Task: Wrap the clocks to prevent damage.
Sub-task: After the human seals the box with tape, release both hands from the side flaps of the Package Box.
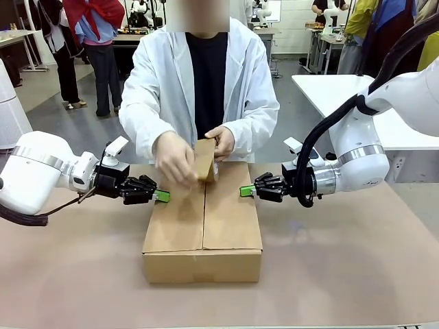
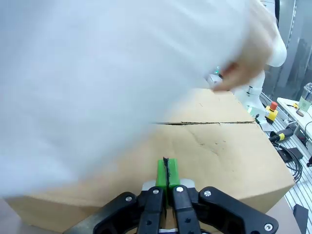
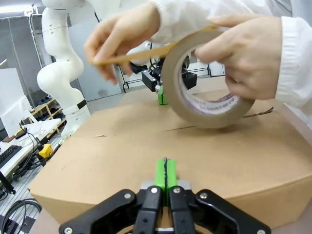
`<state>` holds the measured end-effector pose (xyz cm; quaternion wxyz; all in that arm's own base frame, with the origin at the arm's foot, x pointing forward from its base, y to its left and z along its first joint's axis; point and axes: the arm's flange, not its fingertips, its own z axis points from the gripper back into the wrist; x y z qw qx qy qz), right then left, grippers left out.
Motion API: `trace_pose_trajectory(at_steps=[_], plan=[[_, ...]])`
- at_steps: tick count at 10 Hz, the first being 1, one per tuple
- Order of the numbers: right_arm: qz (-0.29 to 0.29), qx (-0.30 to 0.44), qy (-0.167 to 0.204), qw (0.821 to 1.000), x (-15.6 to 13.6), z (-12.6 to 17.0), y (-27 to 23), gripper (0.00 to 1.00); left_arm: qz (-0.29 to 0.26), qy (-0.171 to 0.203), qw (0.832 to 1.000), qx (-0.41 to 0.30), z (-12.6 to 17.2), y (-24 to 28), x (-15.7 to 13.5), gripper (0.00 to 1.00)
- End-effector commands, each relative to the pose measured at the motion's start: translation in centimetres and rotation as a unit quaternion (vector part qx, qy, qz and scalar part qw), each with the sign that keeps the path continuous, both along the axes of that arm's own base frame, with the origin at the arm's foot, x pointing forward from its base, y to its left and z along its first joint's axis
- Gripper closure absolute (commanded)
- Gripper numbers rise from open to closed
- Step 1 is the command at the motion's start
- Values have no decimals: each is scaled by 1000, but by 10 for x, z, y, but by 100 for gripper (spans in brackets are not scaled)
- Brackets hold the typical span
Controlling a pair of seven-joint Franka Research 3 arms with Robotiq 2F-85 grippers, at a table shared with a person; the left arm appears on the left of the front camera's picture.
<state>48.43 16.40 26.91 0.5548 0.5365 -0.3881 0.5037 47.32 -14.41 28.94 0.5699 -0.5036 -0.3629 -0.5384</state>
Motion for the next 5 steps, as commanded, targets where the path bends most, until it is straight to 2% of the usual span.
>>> trace_pose_trajectory(at_steps=[1, 5], plan=[[-9, -1, 4, 1000, -3, -5, 1, 99, 9, -10, 1000, 4, -4, 0, 1, 100], [-9, -1, 4, 1000, -3, -5, 1, 99, 9, -10, 1000, 4, -4, 0, 1, 100]])
